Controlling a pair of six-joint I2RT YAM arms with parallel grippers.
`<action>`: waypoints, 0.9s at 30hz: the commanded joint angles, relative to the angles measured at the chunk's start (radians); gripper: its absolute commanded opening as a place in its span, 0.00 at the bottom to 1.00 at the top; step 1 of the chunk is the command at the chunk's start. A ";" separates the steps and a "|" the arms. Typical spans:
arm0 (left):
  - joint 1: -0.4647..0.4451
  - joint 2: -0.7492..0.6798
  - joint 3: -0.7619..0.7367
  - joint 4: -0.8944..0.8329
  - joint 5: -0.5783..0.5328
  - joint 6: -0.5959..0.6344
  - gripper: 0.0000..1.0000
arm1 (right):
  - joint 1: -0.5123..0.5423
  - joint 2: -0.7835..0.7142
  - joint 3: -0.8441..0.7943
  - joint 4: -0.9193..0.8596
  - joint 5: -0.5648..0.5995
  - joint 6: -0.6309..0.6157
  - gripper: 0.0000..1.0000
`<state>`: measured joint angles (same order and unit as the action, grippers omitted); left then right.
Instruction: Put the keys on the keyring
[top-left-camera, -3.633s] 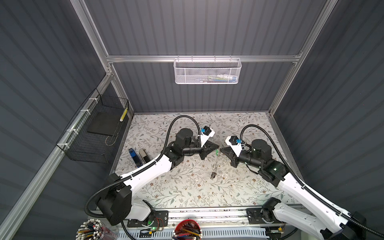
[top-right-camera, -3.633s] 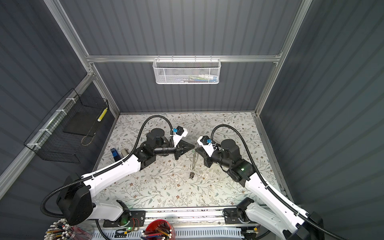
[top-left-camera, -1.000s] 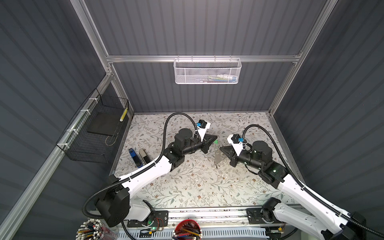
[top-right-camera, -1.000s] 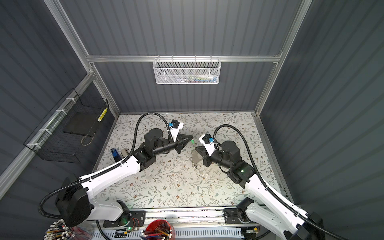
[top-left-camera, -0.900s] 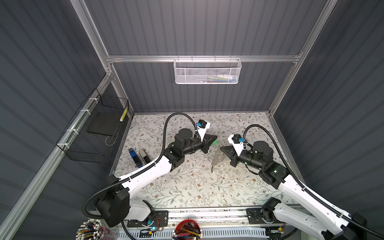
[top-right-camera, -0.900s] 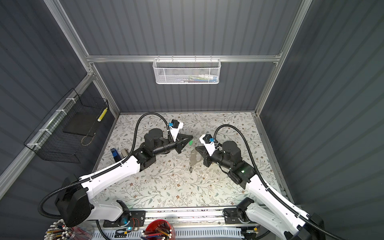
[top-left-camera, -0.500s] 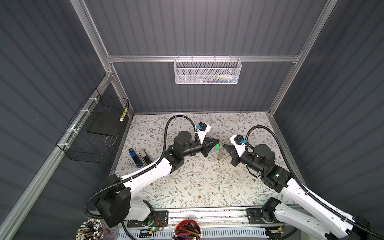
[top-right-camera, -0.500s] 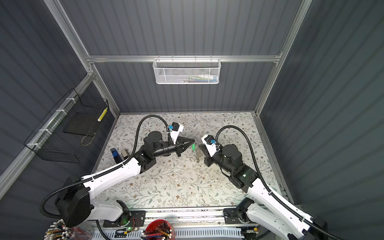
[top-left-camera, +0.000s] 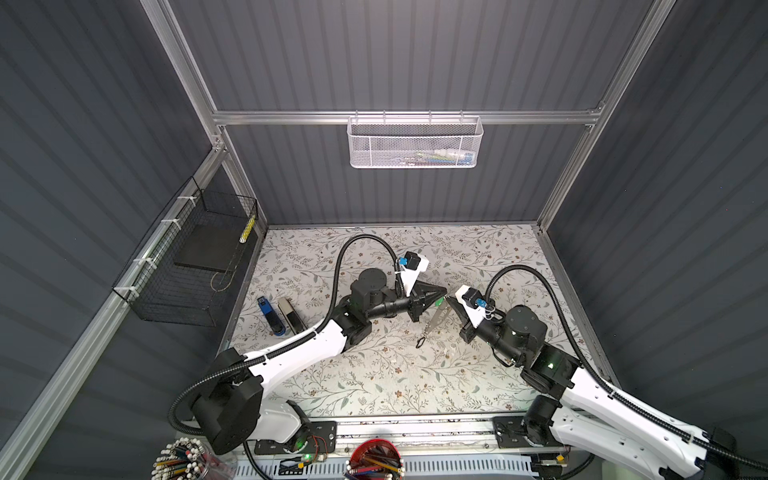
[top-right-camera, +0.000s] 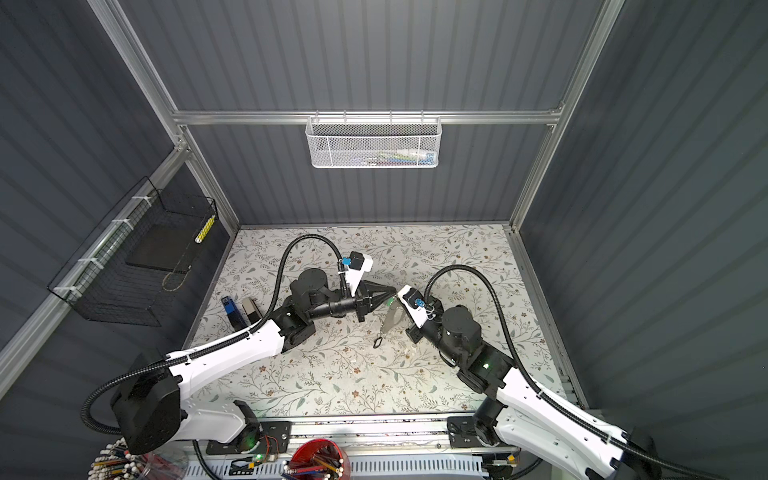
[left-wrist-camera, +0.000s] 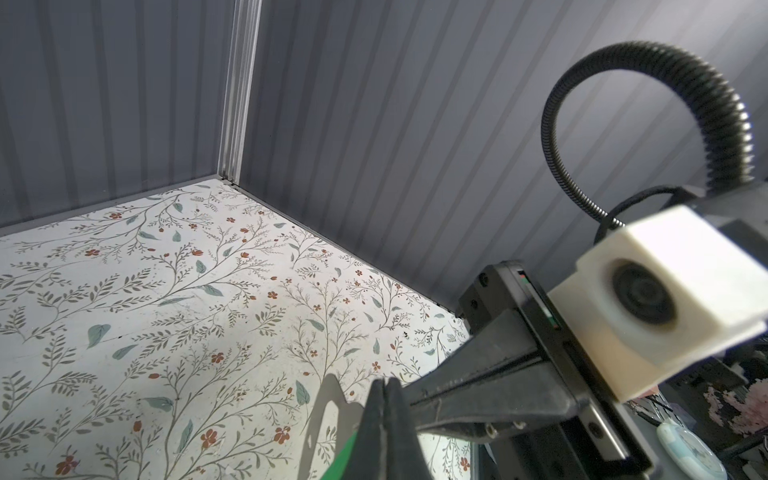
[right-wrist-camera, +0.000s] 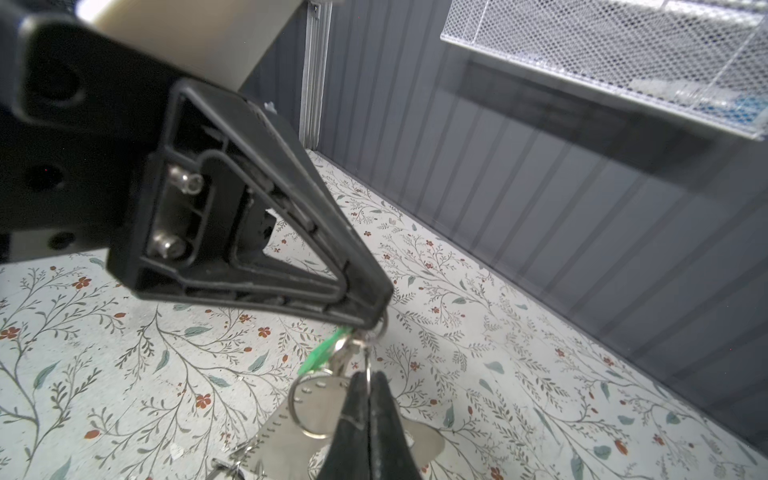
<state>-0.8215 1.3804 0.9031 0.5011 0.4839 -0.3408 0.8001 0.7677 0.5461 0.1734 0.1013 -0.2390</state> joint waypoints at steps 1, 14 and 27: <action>-0.007 -0.030 -0.020 0.022 0.003 0.031 0.00 | 0.017 -0.024 -0.017 0.095 0.044 -0.049 0.00; -0.015 -0.100 -0.099 0.066 -0.057 0.066 0.00 | 0.025 -0.024 -0.017 0.101 0.069 -0.043 0.00; -0.034 -0.063 -0.075 0.090 -0.038 0.107 0.00 | 0.027 -0.020 -0.005 0.087 0.044 -0.022 0.00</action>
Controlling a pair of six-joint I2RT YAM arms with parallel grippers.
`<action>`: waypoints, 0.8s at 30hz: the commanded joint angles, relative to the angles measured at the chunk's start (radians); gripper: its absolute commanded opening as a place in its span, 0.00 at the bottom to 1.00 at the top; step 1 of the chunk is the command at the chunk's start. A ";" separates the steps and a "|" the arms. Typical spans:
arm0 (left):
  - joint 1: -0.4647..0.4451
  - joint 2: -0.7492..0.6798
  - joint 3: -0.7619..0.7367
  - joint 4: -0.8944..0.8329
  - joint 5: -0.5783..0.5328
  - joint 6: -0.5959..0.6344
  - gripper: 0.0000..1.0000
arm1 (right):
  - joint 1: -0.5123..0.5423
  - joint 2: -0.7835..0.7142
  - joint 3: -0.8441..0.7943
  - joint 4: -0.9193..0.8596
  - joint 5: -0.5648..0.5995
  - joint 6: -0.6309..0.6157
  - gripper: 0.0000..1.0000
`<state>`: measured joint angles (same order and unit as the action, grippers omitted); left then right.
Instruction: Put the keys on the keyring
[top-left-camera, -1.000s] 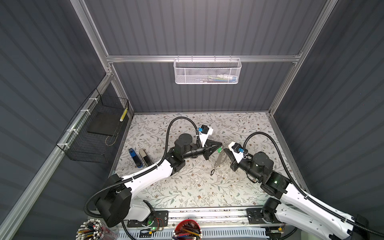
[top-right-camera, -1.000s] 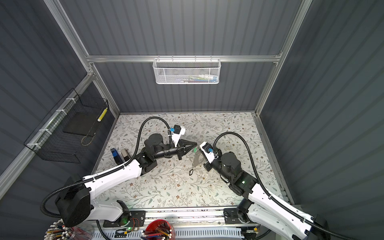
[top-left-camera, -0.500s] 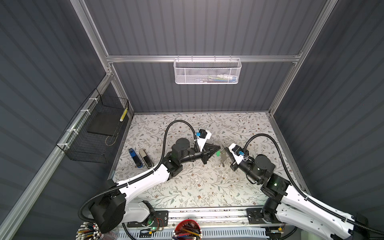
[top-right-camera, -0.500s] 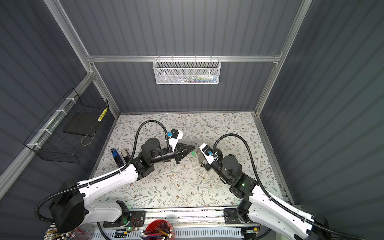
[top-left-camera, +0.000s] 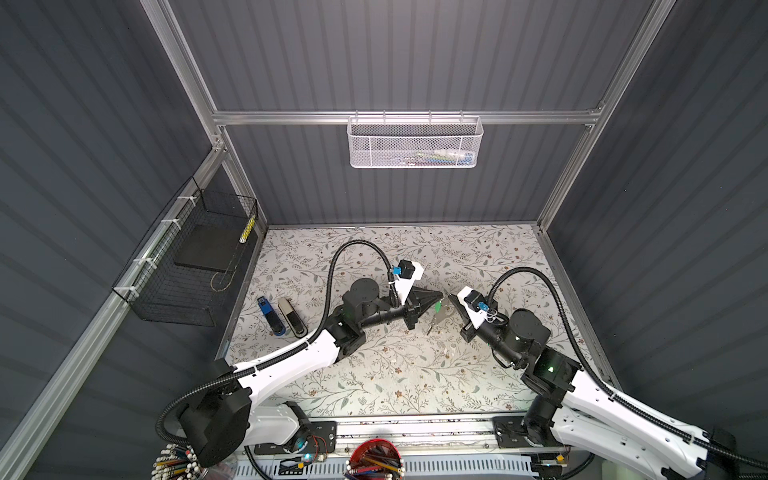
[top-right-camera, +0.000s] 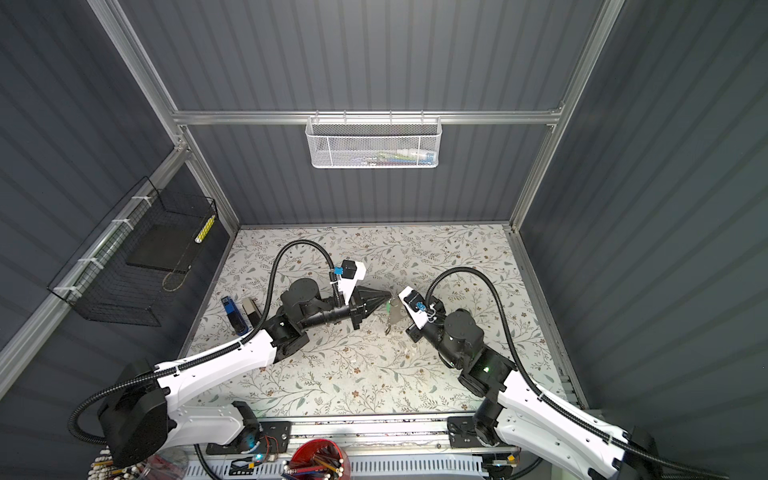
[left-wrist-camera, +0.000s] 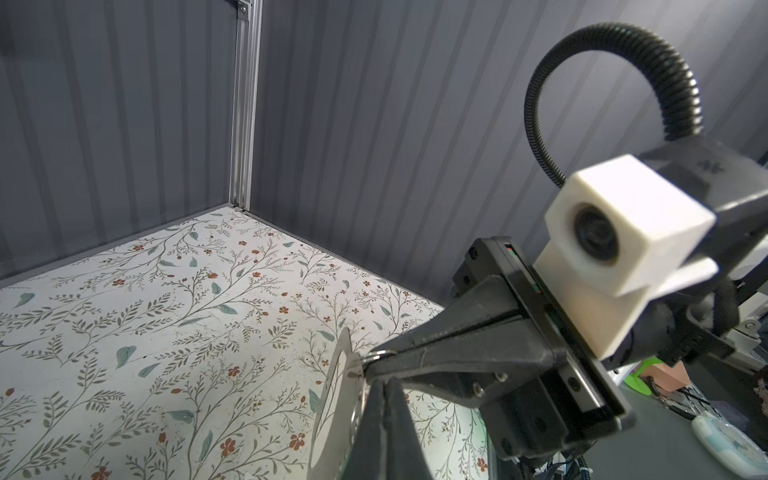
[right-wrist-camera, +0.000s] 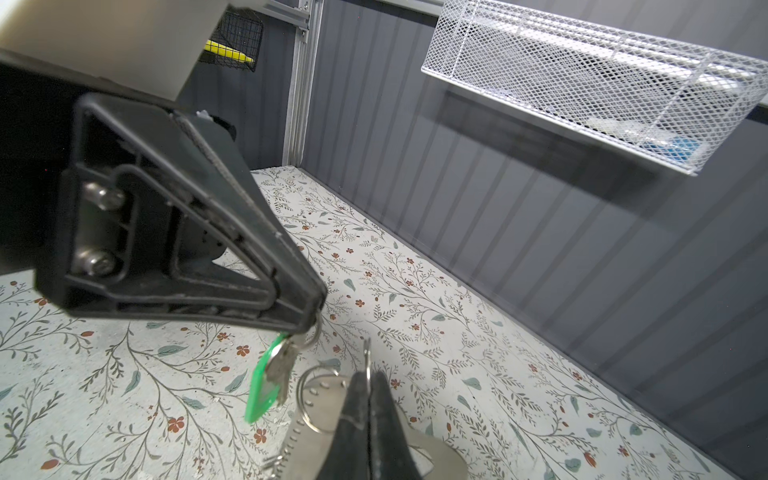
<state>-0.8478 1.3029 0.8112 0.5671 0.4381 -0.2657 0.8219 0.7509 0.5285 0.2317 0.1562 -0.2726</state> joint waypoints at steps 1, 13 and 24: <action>-0.009 0.018 0.018 0.022 0.010 0.036 0.00 | 0.005 -0.002 0.014 0.029 -0.014 0.015 0.00; -0.022 0.022 0.024 0.040 -0.014 0.077 0.00 | 0.005 -0.001 0.026 0.003 -0.051 0.044 0.00; -0.028 0.021 0.021 0.043 -0.040 0.094 0.00 | 0.005 0.001 0.031 -0.003 -0.068 0.059 0.00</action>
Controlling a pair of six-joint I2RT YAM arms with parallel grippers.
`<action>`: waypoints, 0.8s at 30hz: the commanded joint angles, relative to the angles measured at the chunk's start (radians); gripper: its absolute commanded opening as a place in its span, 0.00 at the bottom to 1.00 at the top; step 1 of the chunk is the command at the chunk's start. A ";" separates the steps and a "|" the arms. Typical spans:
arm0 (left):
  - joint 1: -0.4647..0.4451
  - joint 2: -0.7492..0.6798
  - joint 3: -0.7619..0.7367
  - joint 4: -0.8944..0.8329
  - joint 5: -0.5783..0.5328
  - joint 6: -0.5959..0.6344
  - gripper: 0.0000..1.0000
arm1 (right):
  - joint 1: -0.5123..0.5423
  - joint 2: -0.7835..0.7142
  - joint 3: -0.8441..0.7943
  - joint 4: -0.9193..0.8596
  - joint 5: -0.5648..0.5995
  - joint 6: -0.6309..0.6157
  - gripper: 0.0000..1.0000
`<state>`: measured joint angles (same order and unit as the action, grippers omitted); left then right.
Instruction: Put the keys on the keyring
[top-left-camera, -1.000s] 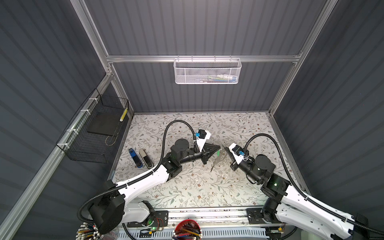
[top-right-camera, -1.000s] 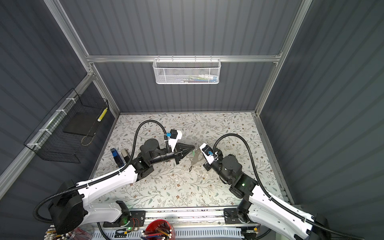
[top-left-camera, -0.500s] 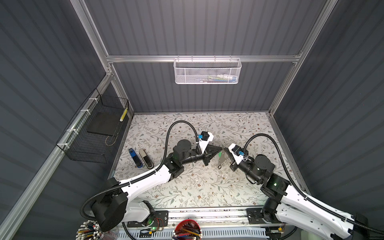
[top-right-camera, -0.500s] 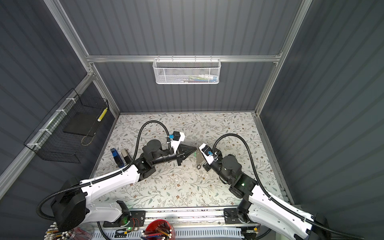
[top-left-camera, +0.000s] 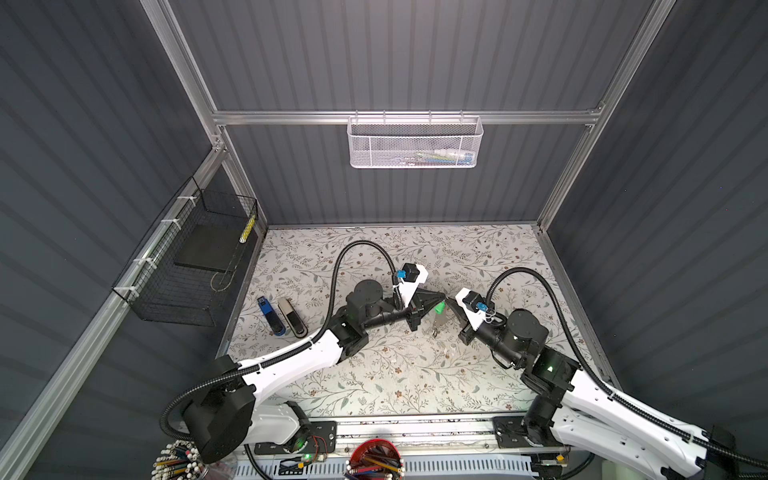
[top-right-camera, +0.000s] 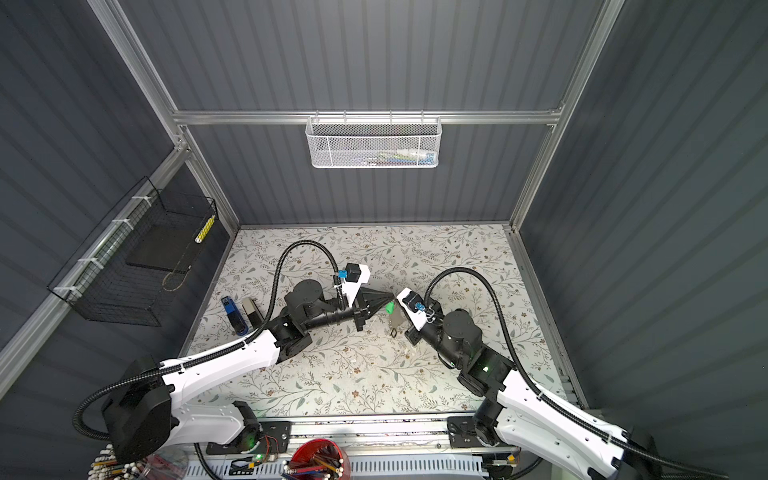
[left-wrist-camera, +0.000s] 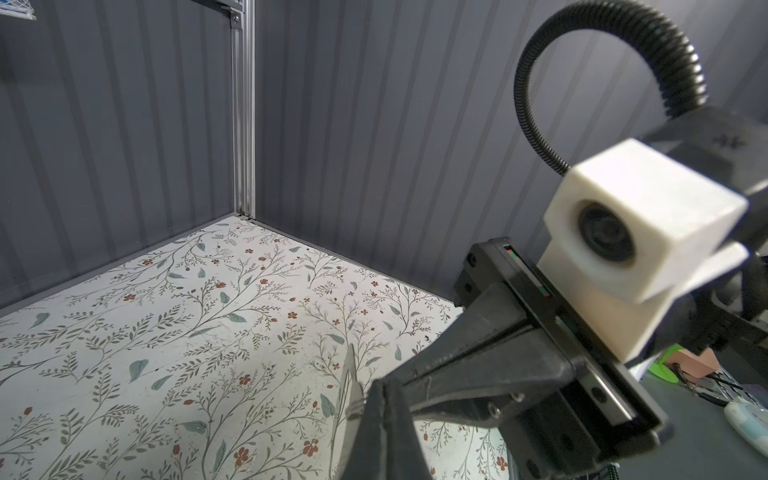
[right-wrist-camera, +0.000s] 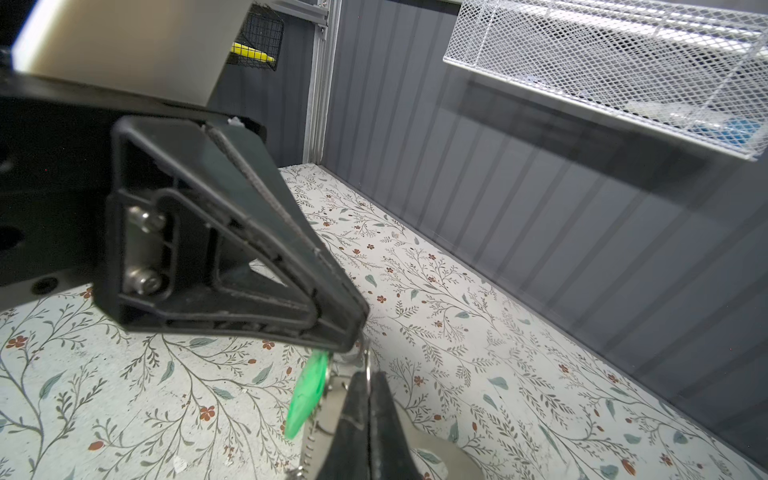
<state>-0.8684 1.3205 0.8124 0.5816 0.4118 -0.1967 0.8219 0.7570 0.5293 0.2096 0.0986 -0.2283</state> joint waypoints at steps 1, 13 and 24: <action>-0.007 0.003 0.019 0.031 -0.013 0.025 0.00 | 0.005 -0.004 0.031 0.019 -0.014 0.016 0.00; -0.011 0.003 0.017 0.027 -0.050 0.035 0.00 | 0.006 -0.011 0.025 0.035 -0.045 0.025 0.00; -0.012 0.007 0.027 -0.017 -0.046 0.043 0.00 | 0.005 -0.039 0.015 0.057 -0.076 0.035 0.00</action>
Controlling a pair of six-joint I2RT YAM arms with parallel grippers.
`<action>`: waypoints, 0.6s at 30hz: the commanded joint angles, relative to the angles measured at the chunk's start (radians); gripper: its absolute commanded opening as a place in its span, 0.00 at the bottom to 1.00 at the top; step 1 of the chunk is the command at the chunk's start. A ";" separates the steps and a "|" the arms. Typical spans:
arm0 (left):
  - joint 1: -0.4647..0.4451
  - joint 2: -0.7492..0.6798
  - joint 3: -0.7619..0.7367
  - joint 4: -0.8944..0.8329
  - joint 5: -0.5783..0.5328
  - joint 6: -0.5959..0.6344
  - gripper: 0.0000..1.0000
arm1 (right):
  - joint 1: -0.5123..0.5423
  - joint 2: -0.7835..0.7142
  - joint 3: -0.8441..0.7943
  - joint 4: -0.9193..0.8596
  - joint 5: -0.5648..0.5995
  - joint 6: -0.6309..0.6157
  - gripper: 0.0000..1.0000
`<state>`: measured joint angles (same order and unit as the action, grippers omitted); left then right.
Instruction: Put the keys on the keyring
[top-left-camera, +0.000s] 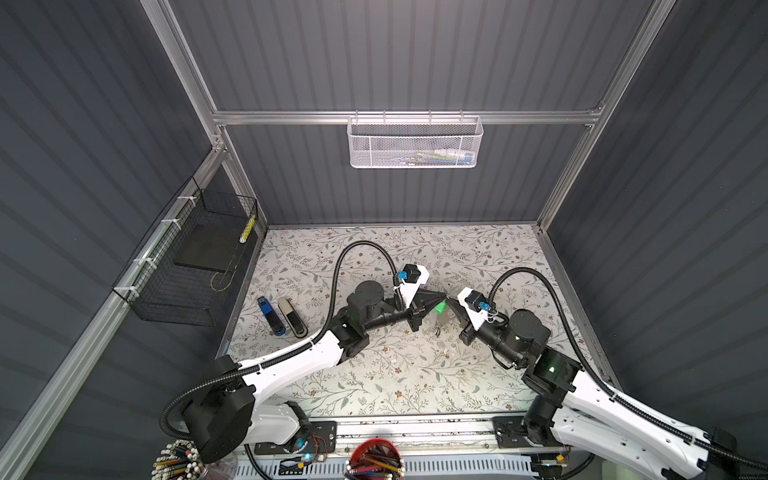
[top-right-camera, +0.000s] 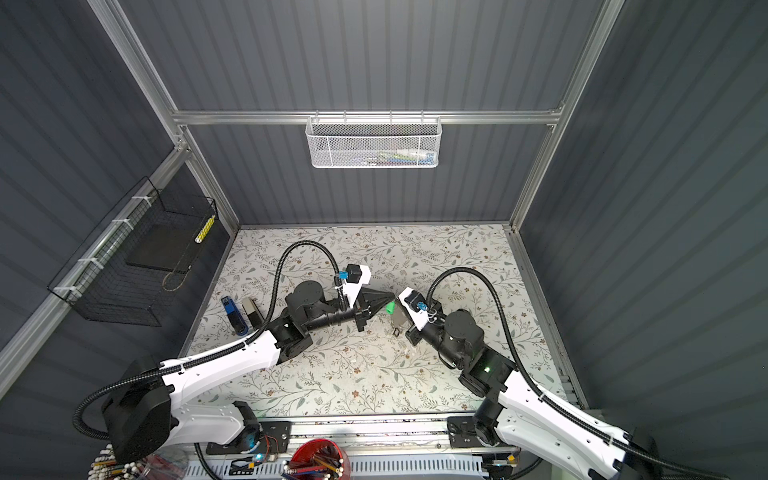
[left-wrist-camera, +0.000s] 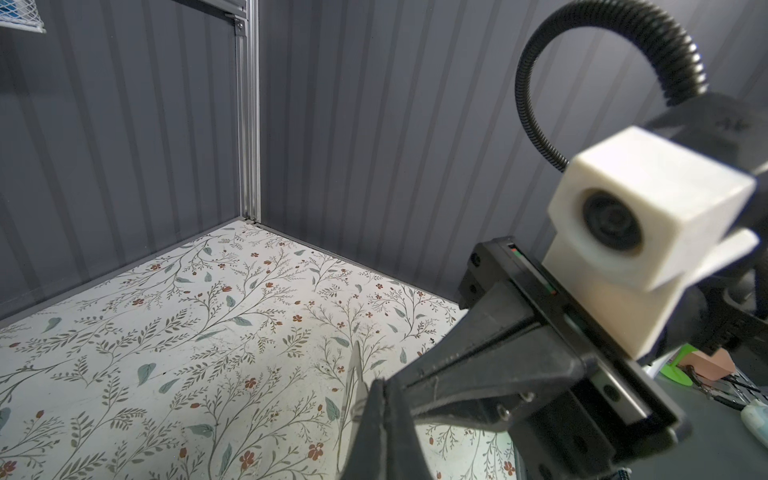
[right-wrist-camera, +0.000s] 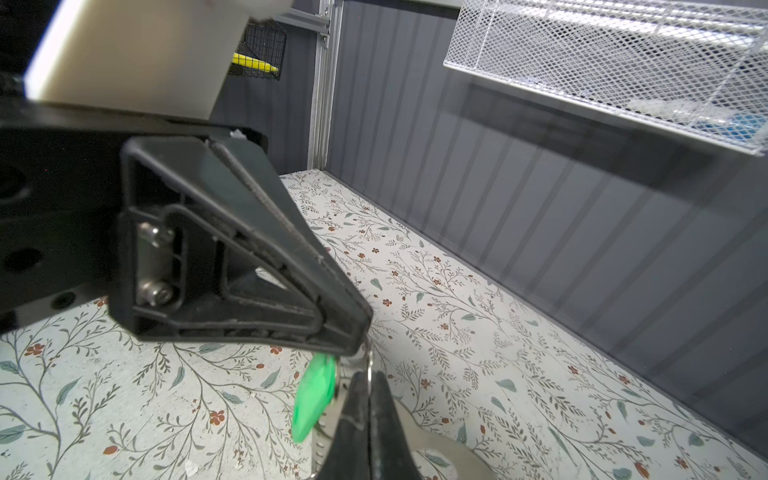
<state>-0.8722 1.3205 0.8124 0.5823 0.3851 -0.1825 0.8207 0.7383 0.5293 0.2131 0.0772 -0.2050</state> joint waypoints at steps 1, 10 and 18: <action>-0.008 0.004 0.028 -0.022 -0.021 0.032 0.00 | 0.007 -0.023 0.014 0.052 -0.063 0.012 0.00; -0.007 -0.017 0.022 -0.026 -0.047 0.047 0.00 | 0.007 -0.013 0.020 0.034 -0.154 0.021 0.00; -0.008 -0.034 0.018 -0.035 -0.081 0.059 0.00 | 0.004 0.003 0.037 0.006 -0.203 0.019 0.00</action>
<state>-0.8764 1.3041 0.8143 0.5503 0.3695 -0.1509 0.8051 0.7414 0.5312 0.2047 0.0109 -0.1860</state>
